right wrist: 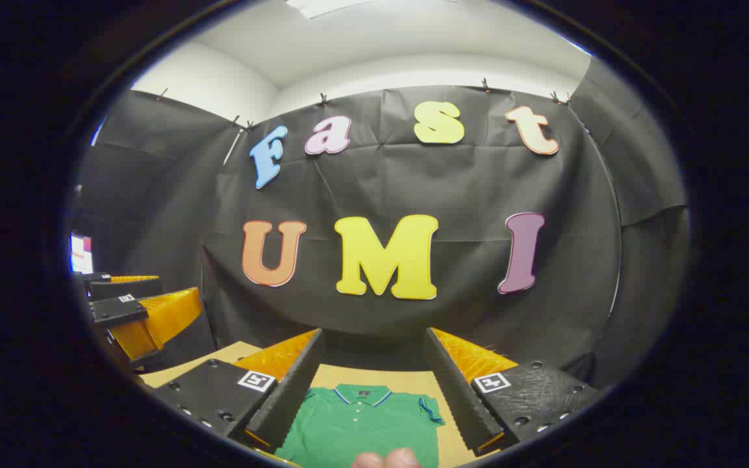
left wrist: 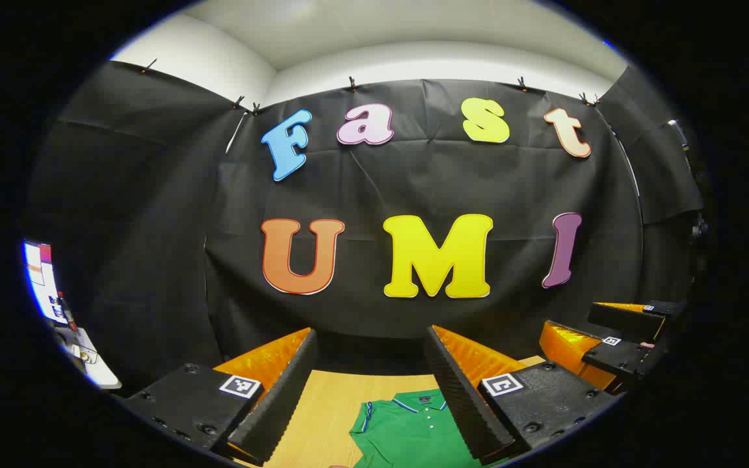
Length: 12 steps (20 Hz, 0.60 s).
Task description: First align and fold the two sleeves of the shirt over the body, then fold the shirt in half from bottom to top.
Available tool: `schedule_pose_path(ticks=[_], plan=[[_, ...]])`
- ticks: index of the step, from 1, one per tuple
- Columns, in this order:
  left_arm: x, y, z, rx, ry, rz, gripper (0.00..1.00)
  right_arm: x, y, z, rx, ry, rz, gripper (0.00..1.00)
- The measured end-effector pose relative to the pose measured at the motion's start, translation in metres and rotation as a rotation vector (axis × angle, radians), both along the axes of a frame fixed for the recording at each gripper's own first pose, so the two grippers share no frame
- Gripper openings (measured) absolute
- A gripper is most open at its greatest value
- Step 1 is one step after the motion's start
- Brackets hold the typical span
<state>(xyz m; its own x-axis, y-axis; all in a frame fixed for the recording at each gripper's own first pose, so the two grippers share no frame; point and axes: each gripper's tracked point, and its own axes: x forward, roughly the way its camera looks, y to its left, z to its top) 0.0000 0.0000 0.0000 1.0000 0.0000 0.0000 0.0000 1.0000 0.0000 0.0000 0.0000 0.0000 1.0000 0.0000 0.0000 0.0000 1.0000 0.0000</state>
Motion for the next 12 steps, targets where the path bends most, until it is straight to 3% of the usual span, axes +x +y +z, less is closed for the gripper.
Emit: schedule_pose_path(ticks=[7,12], plan=[[0.006,-0.01,-0.004,-0.01,0.001,-0.03,1.0,0.007,-0.003,-0.009,-0.005,0.036,0.01,0.95],[0.011,-0.026,-0.017,-0.008,0.025,-0.063,1.0,0.008,-0.022,-0.01,-0.004,0.043,-0.03,0.96]])
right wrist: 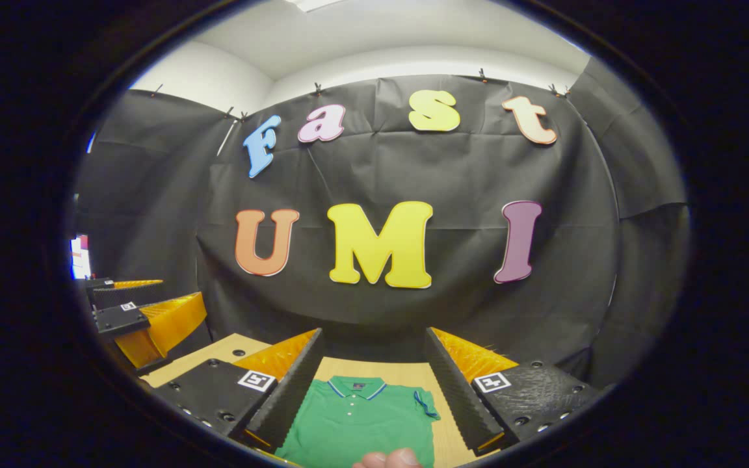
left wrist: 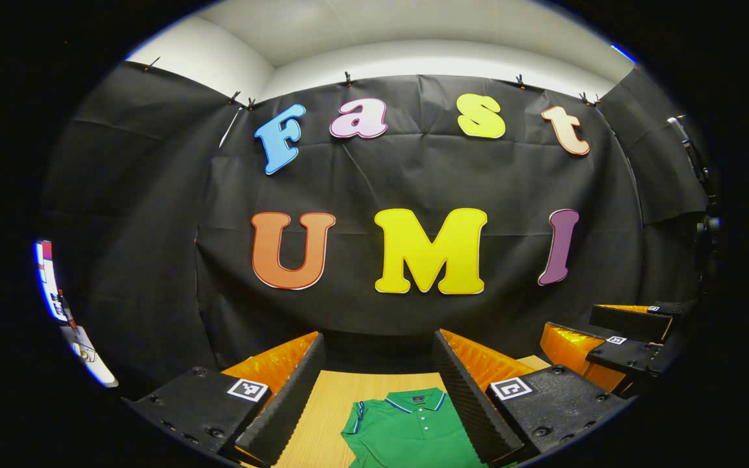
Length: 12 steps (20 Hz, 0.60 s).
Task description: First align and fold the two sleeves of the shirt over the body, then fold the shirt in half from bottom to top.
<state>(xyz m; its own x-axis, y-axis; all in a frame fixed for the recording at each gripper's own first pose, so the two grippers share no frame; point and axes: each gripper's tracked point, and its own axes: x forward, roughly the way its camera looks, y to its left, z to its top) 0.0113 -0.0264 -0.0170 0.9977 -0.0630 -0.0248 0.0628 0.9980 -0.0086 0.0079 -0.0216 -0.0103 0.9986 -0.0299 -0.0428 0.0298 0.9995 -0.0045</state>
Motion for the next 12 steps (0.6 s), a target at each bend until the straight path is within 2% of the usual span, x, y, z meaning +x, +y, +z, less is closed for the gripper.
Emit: schedule_pose_path(ticks=[12], plan=[[0.017,-0.019,-0.011,-0.004,0.012,-0.017,1.0,0.018,-0.024,-0.016,-0.023,0.056,-0.008,0.95]])
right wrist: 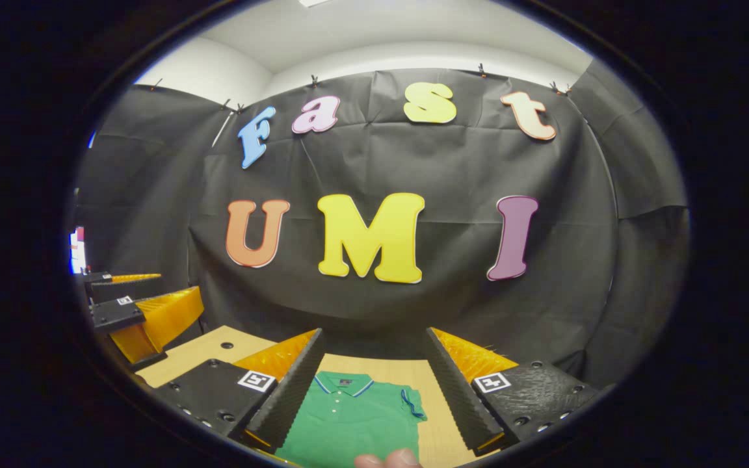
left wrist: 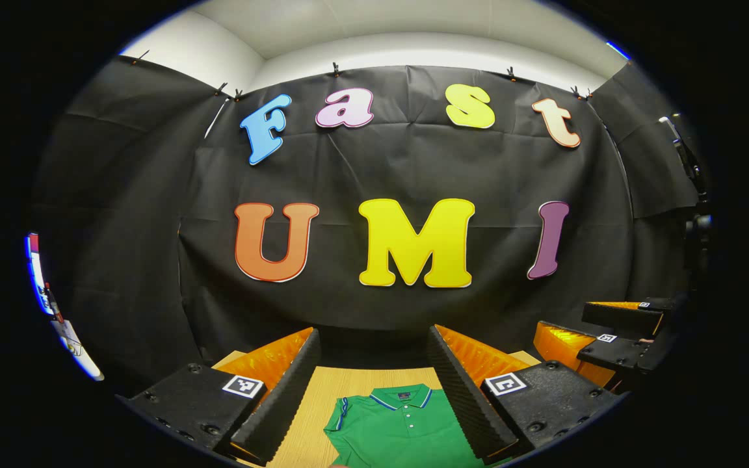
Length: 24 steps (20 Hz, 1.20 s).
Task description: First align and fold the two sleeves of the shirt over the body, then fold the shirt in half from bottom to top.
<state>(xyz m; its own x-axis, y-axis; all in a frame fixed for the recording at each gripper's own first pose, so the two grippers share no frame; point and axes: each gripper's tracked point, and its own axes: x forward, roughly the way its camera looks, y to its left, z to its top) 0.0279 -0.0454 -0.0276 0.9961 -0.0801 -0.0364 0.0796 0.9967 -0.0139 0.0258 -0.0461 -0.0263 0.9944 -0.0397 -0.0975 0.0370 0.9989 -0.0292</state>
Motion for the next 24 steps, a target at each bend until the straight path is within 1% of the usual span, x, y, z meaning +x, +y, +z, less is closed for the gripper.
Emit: schedule_pose_path(ticks=[8,16,20,24], plan=[[0.008,-0.007,-0.005,-0.002,0.005,0.016,1.0,0.014,-0.022,-0.022,0.012,0.061,0.002,0.96],[0.014,-0.012,-0.005,0.024,-0.001,0.025,1.0,0.033,-0.043,-0.059,0.02,0.152,0.012,0.95],[0.018,-0.015,-0.001,0.036,-0.016,0.03,1.0,0.052,-0.057,-0.089,0.025,0.211,0.024,0.95],[0.025,-0.017,-0.002,0.027,0.0,0.036,1.0,0.081,-0.076,-0.143,0.027,0.312,0.023,0.95]])
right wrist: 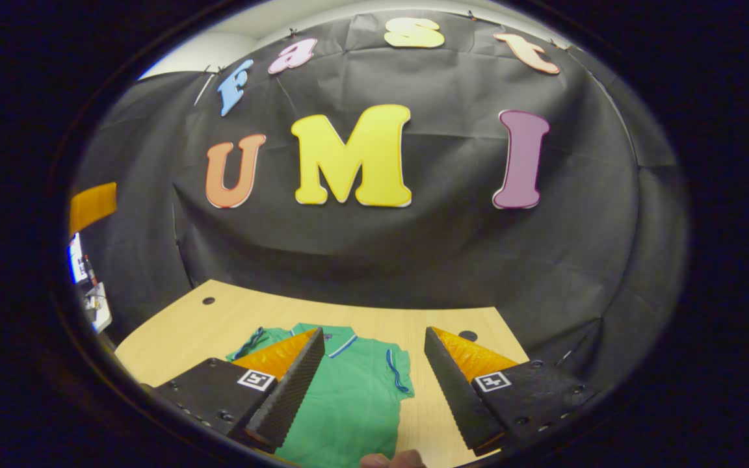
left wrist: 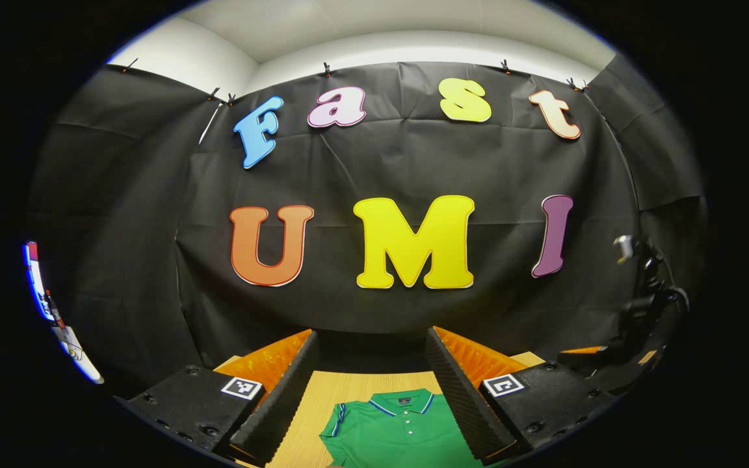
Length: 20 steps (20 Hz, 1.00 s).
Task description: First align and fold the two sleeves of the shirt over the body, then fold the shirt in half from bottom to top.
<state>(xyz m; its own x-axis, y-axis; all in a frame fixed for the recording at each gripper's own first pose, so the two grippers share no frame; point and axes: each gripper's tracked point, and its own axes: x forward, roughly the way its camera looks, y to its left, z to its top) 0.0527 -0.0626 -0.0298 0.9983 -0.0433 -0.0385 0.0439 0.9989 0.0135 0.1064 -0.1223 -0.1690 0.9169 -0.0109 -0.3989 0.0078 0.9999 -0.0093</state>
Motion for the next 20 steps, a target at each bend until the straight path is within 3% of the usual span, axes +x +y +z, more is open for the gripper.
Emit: schedule_pose_path(ticks=[12,16,20], plan=[[0.023,0.017,-0.016,0.029,0.068,0.102,1.0,0.084,-0.035,-0.176,-0.068,0.26,0.068,0.96],[0.03,0.019,-0.027,0.007,0.098,0.134,1.0,0.099,-0.043,-0.235,-0.046,0.374,0.068,0.95],[0.033,0.015,-0.035,0.011,0.127,0.137,1.0,0.099,-0.048,-0.266,0.009,0.469,0.046,0.8]])
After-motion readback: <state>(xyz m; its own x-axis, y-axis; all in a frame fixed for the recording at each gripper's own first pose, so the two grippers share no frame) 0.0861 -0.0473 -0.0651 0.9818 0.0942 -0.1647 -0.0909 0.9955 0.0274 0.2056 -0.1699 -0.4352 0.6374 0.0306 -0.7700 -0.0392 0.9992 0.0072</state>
